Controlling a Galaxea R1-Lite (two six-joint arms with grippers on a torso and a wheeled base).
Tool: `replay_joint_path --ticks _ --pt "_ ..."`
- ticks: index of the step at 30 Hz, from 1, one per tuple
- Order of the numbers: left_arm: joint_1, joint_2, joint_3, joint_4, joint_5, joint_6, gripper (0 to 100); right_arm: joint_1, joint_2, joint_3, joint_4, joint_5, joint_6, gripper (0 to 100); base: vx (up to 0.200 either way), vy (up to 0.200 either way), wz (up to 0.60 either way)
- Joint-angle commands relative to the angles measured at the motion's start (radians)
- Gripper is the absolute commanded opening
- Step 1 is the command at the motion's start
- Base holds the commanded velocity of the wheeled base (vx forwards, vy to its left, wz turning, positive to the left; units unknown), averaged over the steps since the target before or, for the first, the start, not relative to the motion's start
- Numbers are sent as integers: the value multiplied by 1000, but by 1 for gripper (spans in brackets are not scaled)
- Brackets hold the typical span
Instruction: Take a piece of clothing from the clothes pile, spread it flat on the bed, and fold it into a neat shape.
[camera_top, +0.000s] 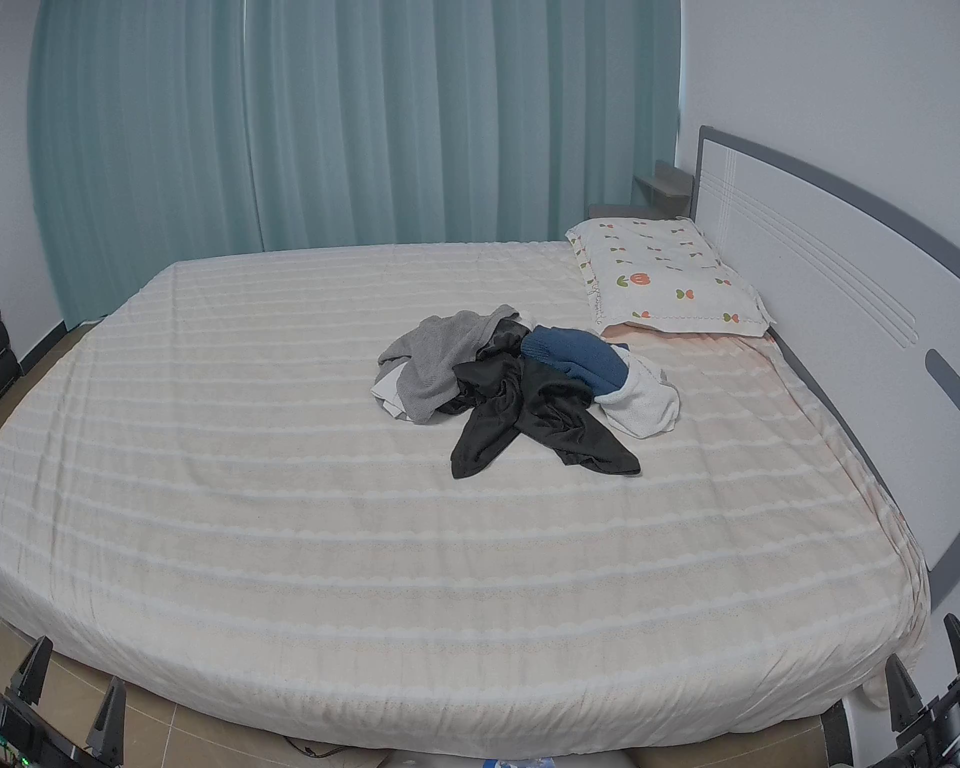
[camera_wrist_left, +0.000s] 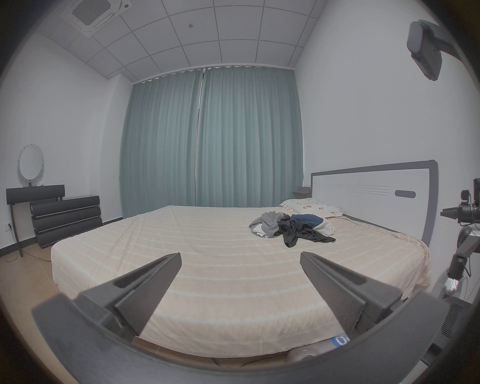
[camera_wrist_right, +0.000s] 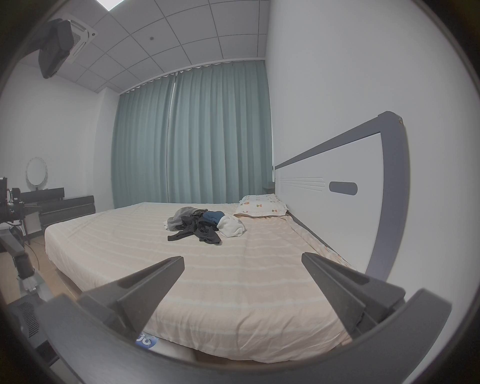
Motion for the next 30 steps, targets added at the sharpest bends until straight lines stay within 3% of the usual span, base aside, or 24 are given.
replay_joint_path --ticks 1,4,8,10,16,22,24,25,26,27,29,30 --pt "0 -18 15 0 -5 -8 100 -3 5 -88 1 7 26 100 0 0 0" --pt "0 -18 15 0 -6 -18 100 -8 51 -151 35 9 15 100 0 0 0" --pt "0 -18 15 -1 -8 -15 100 4 150 -166 44 64 -51 100 0 0 0" --pt "0 -18 15 -1 -8 -15 100 3 282 -177 24 95 -22 100 0 0 0" --pt "-2 -18 15 -1 -8 -15 100 24 644 -260 -97 101 76 100 0 0 0" --pt "-3 -13 15 -1 -8 -13 100 70 1137 -358 -355 99 164 100 0 0 0" --pt "-5 -10 15 -1 -8 -13 100 78 1190 -370 -373 99 170 100 0 0 0" --pt "-8 8 15 -1 -8 -13 100 93 1370 -427 -418 98 187 100 0 0 0" --pt "-8 8 15 -1 -8 -13 100 93 1370 -427 -418 98 187 100 0 0 0" --pt "-22 30 15 -1 -8 -15 100 112 1523 -499 -459 90 221 100 0 0 0" --pt "-28 36 15 -1 -8 -15 100 121 1563 -521 -473 87 234 100 0 0 0" --pt "-36 42 15 -1 -8 -16 100 148 1692 -591 -531 81 314 100 0 0 0"
